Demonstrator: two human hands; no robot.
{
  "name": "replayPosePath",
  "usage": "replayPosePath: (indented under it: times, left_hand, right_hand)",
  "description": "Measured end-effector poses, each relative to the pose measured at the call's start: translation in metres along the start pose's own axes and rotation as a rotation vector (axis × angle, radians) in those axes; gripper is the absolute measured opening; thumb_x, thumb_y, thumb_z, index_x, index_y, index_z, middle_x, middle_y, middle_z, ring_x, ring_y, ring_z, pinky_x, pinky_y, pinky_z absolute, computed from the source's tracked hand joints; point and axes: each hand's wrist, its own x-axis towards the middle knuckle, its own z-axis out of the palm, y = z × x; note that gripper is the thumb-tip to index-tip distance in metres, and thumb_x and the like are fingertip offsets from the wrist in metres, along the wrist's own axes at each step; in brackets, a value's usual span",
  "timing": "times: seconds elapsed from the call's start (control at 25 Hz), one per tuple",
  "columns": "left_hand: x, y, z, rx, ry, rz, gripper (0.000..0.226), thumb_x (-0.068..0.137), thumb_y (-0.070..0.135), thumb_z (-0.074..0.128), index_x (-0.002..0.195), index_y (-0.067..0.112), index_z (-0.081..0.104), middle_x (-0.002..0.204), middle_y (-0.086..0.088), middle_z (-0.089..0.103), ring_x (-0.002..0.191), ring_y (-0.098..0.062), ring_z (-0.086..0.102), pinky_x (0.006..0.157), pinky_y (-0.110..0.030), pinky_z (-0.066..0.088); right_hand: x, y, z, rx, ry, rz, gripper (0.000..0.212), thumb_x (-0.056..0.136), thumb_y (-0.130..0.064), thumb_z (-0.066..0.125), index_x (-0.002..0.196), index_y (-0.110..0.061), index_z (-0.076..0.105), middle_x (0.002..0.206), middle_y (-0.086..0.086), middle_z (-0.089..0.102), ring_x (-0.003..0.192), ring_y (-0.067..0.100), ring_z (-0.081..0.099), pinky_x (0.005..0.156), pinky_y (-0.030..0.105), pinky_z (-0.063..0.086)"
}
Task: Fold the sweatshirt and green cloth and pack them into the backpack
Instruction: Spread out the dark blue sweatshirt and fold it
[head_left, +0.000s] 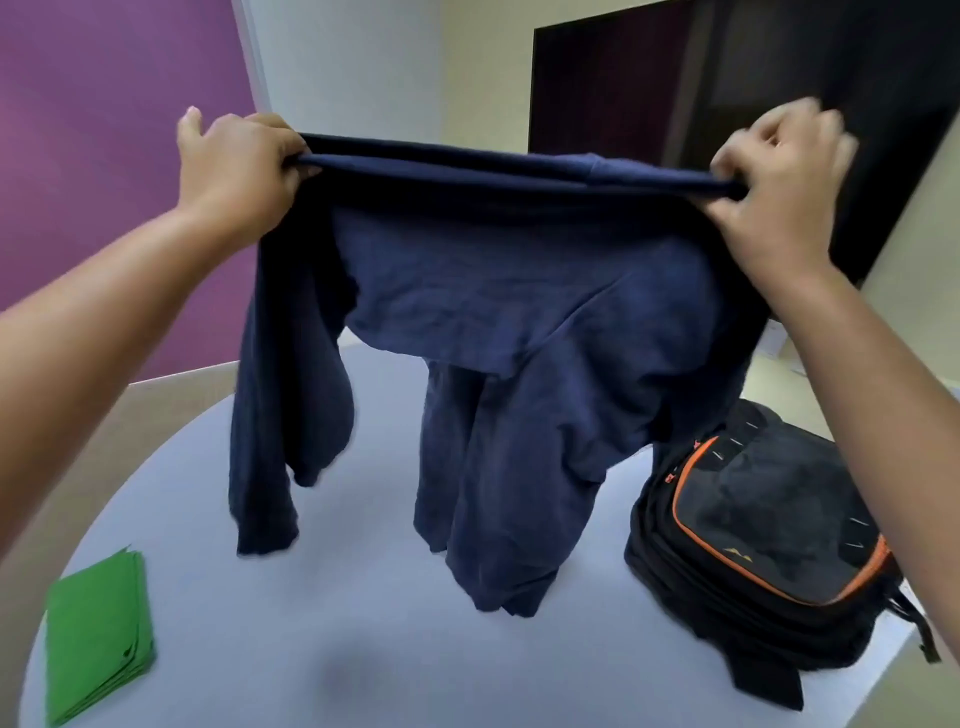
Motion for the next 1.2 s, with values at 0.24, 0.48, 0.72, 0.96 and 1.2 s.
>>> replayPosePath:
  times: [0.24,0.48,0.72,0.96,1.2]
  left_hand:
    - [-0.012,-0.007,0.016,0.140,-0.015,-0.014,0.028,0.094,0.017,0.042,0.102,0.005,0.065,0.103,-0.024,0.063,0.092,-0.047,0.056,0.108,-0.056,0.015]
    - [-0.030,-0.031,0.037,0.177,-0.061,-0.132,0.028,0.087,0.006,0.042,0.099,0.005,0.067,0.096,-0.028,0.064,0.089,-0.048,0.056,0.103,-0.056,0.022]
    - [-0.086,-0.055,0.081,0.248,-0.215,-0.044,0.026,0.086,0.004,0.044,0.089,0.008,0.070,0.082,-0.018,0.067,0.078,-0.042,0.058,0.101,-0.058,0.025]
    - [-0.097,-0.054,0.084,0.180,-0.132,0.026,0.016,0.086,0.003,0.052,0.088,0.005,0.068,0.077,-0.017,0.065,0.073,-0.041,0.057,0.092,-0.054,0.028]
    - [-0.112,-0.048,0.084,-0.038,-0.226,-0.291,0.026,0.091,0.007,0.042,0.104,0.009,0.064,0.099,-0.018,0.062,0.086,-0.043,0.058,0.063,-0.038,0.034]
  right_hand:
    - [-0.065,-0.003,0.036,0.500,-0.455,0.278,0.025,0.083,-0.040,0.067,0.084,-0.020,0.051,0.074,0.000,0.057,0.069,0.015,0.049,0.064,0.029,0.037]
    - [-0.087,0.003,0.054,0.042,-0.819,-0.165,0.027,0.079,-0.037,0.065,0.097,-0.020,0.054,0.092,0.009,0.066,0.086,0.031,0.060,0.064,0.035,0.040]
    - [-0.171,-0.006,0.098,-0.098,-0.836,0.032,0.032,0.077,-0.039,0.062,0.107,-0.029,0.053,0.097,0.003,0.068,0.092,0.029,0.062,0.063,0.030,0.033]
    - [-0.197,-0.001,0.128,-0.148,-0.839,0.284,0.026,0.085,-0.038,0.056,0.103,-0.020,0.056,0.110,0.007,0.058,0.100,0.031,0.057,0.068,0.033,0.038]
    - [-0.170,-0.012,0.124,-0.081,-0.632,0.347,0.017,0.088,-0.018,0.046,0.104,-0.015,0.051,0.096,0.016,0.065,0.087,0.037,0.059,0.063,0.033,0.034]
